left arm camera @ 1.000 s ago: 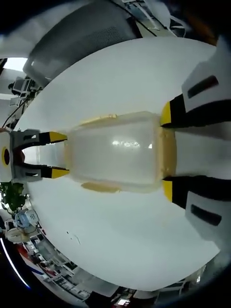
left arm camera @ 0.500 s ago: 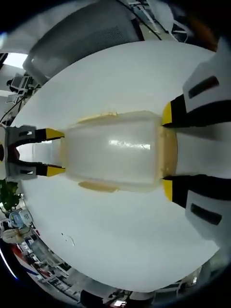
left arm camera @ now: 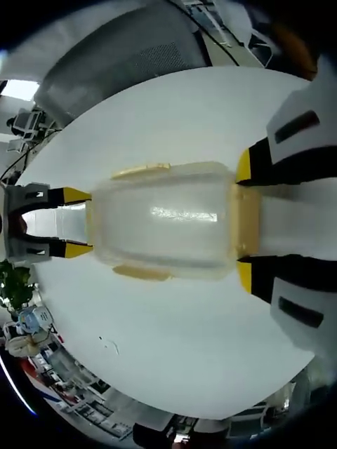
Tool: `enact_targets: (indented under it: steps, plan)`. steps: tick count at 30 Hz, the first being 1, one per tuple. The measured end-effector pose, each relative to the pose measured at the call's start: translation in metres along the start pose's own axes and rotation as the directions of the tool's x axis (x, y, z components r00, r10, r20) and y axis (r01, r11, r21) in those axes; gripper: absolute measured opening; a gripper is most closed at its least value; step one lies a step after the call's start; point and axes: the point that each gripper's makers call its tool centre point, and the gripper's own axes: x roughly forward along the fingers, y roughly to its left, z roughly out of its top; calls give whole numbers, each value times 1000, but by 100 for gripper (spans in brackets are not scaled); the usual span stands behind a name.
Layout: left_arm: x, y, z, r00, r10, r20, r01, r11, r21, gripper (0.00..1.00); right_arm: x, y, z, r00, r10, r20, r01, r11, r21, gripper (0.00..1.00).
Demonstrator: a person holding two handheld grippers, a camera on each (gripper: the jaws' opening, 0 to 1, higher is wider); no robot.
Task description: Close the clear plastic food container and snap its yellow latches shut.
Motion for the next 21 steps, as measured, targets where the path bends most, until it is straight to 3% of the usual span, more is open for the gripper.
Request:
enact_targets:
  steps: [21]
  plan:
    - [-19, 0, 33, 999, 48, -3, -48, 998, 39, 36, -39, 3, -3, 999, -45, 21, 46, 999, -10, 35]
